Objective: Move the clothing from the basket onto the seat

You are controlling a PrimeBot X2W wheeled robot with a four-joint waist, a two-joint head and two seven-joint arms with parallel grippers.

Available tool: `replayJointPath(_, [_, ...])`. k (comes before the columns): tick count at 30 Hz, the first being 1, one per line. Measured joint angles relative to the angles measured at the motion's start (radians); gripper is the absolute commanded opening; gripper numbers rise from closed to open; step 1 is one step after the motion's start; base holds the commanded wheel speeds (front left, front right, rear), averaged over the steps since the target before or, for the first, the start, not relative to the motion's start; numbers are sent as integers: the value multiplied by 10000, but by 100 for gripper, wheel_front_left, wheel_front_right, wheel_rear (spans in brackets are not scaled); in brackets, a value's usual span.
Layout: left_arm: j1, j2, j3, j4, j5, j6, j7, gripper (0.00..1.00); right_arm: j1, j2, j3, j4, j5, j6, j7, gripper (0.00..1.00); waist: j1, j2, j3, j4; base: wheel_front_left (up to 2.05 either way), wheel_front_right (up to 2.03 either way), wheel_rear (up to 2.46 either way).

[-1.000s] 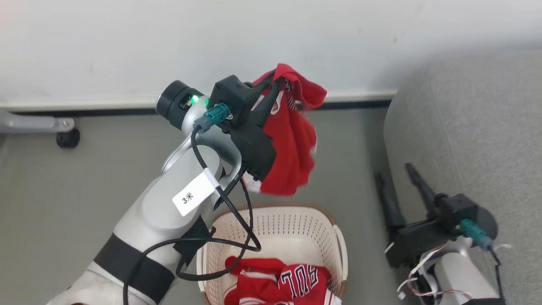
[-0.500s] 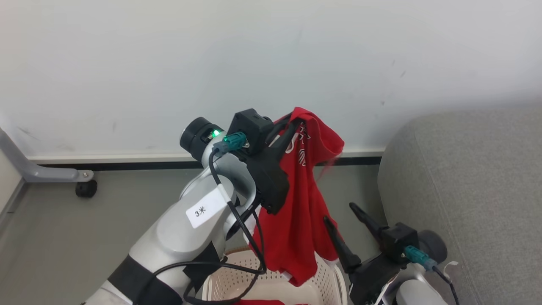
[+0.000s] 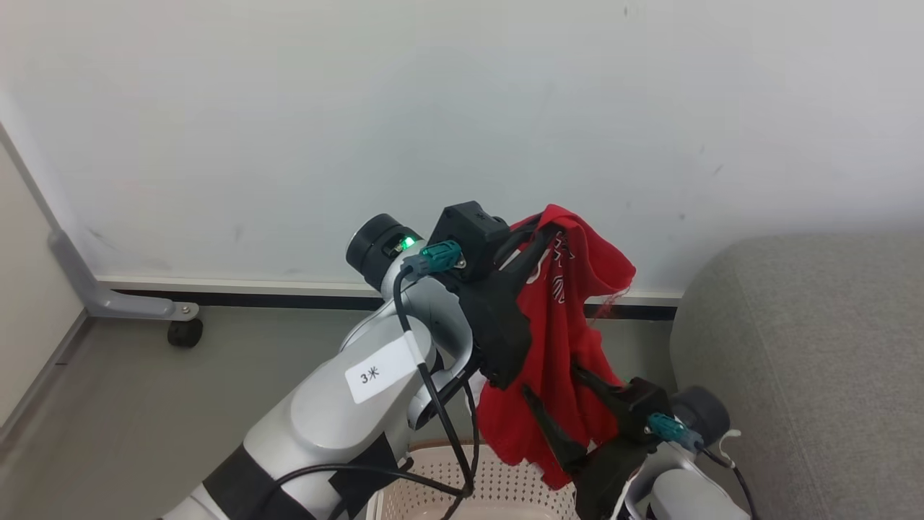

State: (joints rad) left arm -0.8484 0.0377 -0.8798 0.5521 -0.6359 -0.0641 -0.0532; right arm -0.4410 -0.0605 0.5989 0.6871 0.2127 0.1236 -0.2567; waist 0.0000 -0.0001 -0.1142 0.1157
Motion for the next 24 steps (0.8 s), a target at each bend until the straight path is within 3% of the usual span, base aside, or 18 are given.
replayJointPath(19, [-68, 8, -412, -453, -602, 391, 341, 0, -1198, 13, 1827, 1001, 1432, 10, 0, 100, 0, 2, 143, 461, 0, 0, 0])
replayJointPath(20, [-68, 8, -410, -451, -621, 426, 341, 0, -1250, 13, 1868, 1039, 1517, 10, 0, 89, 0, 2, 158, 479, 0, 0, 0])
replayJointPath(21, [-68, 8, -401, -441, -669, 474, 341, 0, -1291, 13, 1923, 1053, 1572, 10, 0, 61, 0, 2, 171, 493, 0, 0, 0])
replayJointPath(24, [-68, 10, -339, -374, -671, 479, 341, 0, -1375, 15, 1929, 1145, 1714, 10, 0, 30, 0, 2, 204, 516, 0, 0, 0])
